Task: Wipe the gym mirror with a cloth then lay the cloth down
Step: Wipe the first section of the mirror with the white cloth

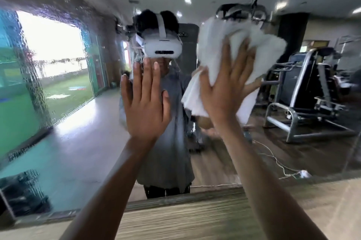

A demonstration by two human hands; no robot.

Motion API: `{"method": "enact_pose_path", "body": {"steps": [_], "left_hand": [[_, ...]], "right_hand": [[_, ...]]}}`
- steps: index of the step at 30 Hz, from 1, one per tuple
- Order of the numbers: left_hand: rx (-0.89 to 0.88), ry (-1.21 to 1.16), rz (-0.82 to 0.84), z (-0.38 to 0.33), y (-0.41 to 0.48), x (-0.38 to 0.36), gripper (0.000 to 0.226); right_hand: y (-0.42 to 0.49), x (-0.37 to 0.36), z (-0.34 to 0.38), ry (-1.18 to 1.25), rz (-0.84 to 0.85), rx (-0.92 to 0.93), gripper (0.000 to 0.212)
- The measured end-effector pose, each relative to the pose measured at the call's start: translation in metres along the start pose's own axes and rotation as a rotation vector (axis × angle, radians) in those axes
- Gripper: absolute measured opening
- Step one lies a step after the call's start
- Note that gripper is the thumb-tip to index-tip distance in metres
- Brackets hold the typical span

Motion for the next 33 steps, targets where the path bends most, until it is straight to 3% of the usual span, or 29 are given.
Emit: {"method": "enact_pose_path", "body": {"steps": [4, 6, 9, 12, 14, 16, 19, 21, 23, 27, 29, 31, 33], "left_hand": [[-0.040, -0.002, -0.008, 0.004, -0.003, -0.001, 0.057], [-0.032, -0.005, -0.016, 0.003, -0.002, -0.001, 0.057], [-0.005, 0.002, -0.018, -0.002, -0.001, -0.001, 0.057], [-0.011, 0.007, -0.026, -0.001, 0.000, -0.001, 0.056], [-0.023, -0.001, -0.046, 0.001, 0.000, -0.001, 0.056], [-0.022, -0.026, -0.044, 0.000, -0.013, -0.001, 0.057], [-0.044, -0.047, 0.016, -0.008, -0.063, 0.000, 0.058], [-0.078, -0.046, 0.059, -0.011, -0.096, 0.001, 0.058], [-0.089, -0.038, 0.068, -0.012, -0.107, 0.002, 0.060], [-0.071, -0.017, 0.065, -0.014, -0.105, 0.001, 0.058], [-0.068, -0.018, 0.066, -0.013, -0.108, 0.001, 0.057], [-0.064, -0.009, 0.060, -0.012, -0.107, 0.001, 0.057], [-0.067, -0.011, 0.053, -0.011, -0.107, 0.001, 0.056]], "right_hand": [[-0.065, 0.003, -0.025, -0.103, 0.126, 0.571, 0.071], [-0.073, 0.006, -0.060, -0.117, 0.139, 0.685, 0.072], [-0.047, 0.009, -0.081, -0.069, 0.146, 0.457, 0.074], [-0.022, 0.005, -0.041, -0.015, 0.041, 0.069, 0.070], [-0.028, 0.001, -0.013, -0.027, -0.007, -0.027, 0.069], [-0.053, -0.001, -0.004, 0.000, 0.028, 0.054, 0.068], [-0.103, 0.000, -0.028, -0.051, 0.132, 0.466, 0.065], [-0.121, 0.002, -0.068, -0.123, 0.173, 0.630, 0.067], [-0.114, 0.007, -0.102, -0.131, 0.203, 0.550, 0.070], [-0.066, 0.008, -0.089, -0.066, 0.085, 0.001, 0.068], [-0.066, 0.002, -0.059, -0.025, 0.023, -0.161, 0.067], [-0.089, -0.002, -0.039, 0.006, 0.025, -0.150, 0.067], [-0.125, -0.001, -0.039, -0.006, 0.093, 0.024, 0.066]]}}
Point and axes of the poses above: each hand's wrist, its own y-axis towards the middle knuckle, its own x-axis out of the back of the hand, z = x × y, the point moved 3 cm from there along y, towards the middle knuckle, and after that the axes turned 9 degrees about -x, right-handed, at the moved point
